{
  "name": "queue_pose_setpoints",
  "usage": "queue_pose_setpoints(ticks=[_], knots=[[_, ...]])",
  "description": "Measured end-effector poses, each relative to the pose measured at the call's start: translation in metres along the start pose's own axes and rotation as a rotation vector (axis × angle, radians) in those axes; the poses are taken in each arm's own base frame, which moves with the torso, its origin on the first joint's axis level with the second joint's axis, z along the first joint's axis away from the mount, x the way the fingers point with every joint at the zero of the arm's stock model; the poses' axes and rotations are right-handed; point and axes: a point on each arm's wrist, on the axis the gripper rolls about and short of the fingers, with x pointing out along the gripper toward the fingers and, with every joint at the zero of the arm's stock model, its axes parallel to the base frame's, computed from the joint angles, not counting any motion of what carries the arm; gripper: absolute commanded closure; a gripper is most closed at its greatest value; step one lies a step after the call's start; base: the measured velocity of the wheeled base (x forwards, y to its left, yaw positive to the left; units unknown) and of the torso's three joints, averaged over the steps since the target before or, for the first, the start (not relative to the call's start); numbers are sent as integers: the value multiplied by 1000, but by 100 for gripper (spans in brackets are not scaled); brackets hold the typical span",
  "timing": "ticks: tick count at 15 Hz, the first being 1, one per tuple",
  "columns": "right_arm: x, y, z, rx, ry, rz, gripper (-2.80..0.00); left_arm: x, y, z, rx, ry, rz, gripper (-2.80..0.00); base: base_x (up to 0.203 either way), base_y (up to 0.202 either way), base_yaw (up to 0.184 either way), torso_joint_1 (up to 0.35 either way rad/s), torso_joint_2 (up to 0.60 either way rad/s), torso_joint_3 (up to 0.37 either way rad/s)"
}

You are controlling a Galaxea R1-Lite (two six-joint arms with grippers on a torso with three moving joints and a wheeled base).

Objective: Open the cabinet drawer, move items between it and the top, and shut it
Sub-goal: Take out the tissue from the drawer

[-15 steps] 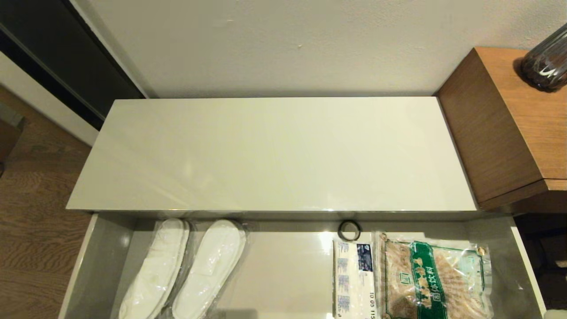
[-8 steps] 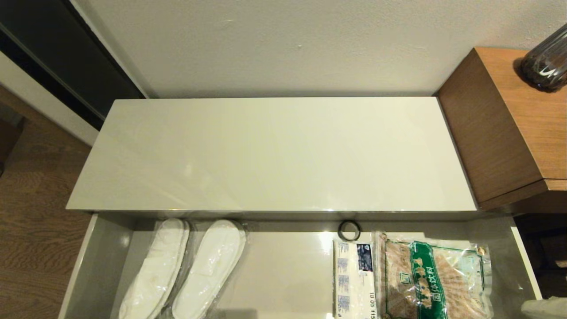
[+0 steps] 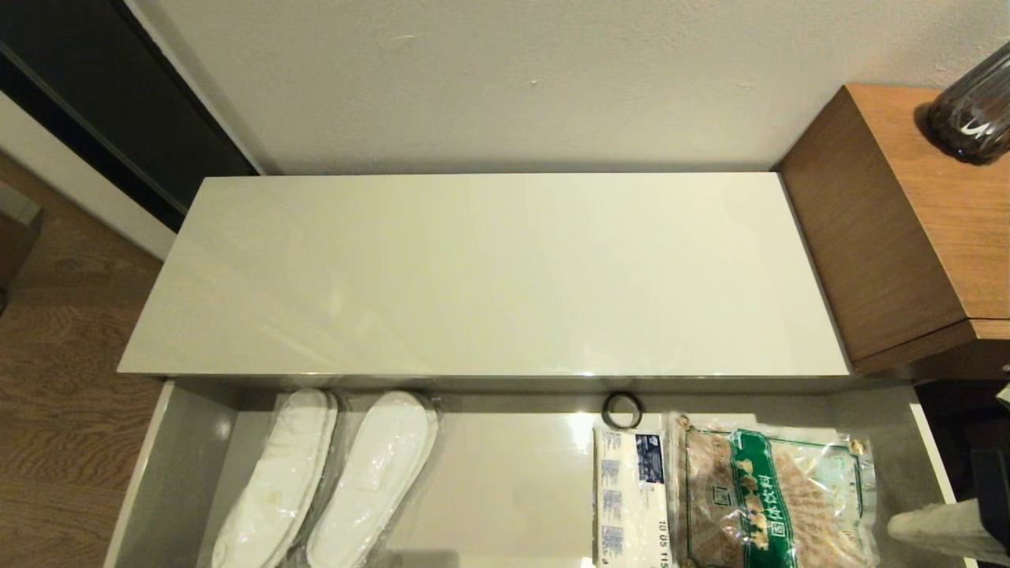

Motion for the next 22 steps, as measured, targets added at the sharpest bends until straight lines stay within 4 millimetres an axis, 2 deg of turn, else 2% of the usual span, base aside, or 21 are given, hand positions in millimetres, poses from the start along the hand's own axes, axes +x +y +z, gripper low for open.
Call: queue_pose_setpoints(ticks=[4,11,14,19,22], knots=[[20,8,13,-20,14,6,0,0,0,0,0,0,0,0,0,0,0,0,0,0],[29,7,13,-20,46,-18,0,0,0,0,0,-1,0,0,0,0,0,0,0,0],[39,11,20,-83,39,-62,0,0,0,0,0,-1,1,0,0,0,0,0,0,0],[91,33,47,-233,-1,-187,0,0,0,0,0,-1,1,0,0,0,0,0,0,0],[128,46,50,-298,-13,-279,0,0,0,0,0,-1,1,0,0,0,0,0,0,0]])
